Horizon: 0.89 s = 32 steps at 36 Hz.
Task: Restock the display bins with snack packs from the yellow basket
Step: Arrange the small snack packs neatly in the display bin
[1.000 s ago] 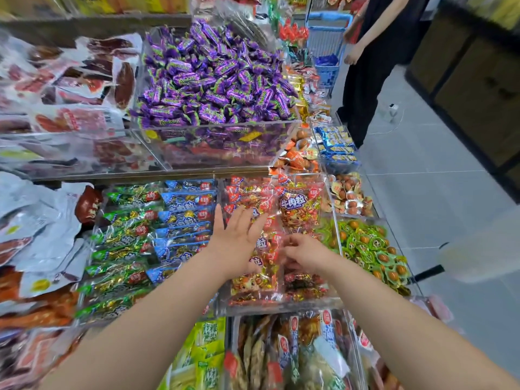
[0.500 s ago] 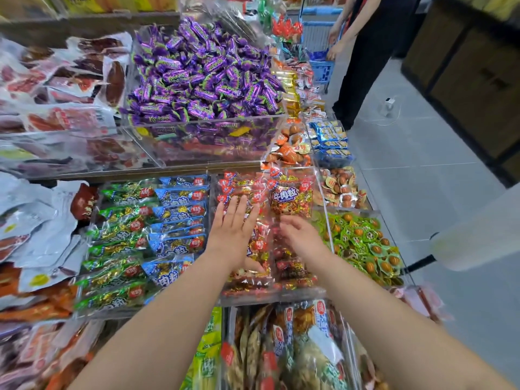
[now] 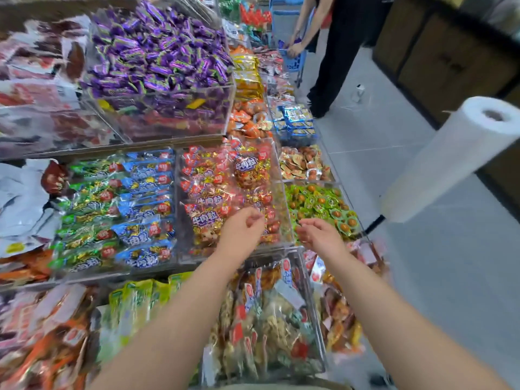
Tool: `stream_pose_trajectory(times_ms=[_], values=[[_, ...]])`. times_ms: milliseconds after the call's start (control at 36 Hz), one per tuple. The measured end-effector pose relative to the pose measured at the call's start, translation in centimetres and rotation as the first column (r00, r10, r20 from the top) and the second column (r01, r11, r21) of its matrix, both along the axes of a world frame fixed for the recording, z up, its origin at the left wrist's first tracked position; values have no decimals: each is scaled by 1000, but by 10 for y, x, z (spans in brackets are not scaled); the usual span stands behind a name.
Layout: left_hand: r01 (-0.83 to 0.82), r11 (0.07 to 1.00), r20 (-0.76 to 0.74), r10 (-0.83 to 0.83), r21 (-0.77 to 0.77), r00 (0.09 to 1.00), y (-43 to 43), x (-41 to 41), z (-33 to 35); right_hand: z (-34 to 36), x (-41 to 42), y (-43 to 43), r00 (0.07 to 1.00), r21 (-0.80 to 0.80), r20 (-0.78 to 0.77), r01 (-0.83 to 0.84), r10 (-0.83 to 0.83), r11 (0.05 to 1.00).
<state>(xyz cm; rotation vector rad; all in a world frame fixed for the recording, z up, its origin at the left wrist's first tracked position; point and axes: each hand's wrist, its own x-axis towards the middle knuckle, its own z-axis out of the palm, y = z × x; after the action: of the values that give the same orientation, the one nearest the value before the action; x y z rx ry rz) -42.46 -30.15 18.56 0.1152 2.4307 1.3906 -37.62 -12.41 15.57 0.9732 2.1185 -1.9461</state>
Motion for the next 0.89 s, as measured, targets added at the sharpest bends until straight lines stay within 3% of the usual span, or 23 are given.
stream_pose_trajectory(times_ms=[139,250,389,528,611,694,750,806,889], values=[[163,982,436,-188,94,880,4,64,-51,-41,76,-6,977,-29,174,127,-120,992],[282,959,649,-223,13,727,-17,112,-97,-74,163,-28,908,-80,353,269,-225,960],[521,830,686,-260,-201,679,-49,162,-130,-109,280,-70,737,-106,525,553,-425,827],[665,720,694,-377,-197,614,-59,206,-147,-135,402,-133,485,-102,656,817,-578,568],[819,541,699,-509,-194,502,-51,231,-151,-149,458,-157,410,-100,713,863,-569,496],[928,267,693,-617,-261,373,-34,255,-152,-151,497,-155,352,-97,754,895,-555,436],[942,132,673,-670,-309,314,-20,272,-153,-145,518,-143,344,-105,752,905,-562,413],[944,90,663,-690,-317,289,-4,291,-157,-140,538,-124,338,-97,715,915,-612,391],[935,201,711,-607,-293,354,17,320,-167,-128,566,-97,328,-91,639,931,-696,354]])
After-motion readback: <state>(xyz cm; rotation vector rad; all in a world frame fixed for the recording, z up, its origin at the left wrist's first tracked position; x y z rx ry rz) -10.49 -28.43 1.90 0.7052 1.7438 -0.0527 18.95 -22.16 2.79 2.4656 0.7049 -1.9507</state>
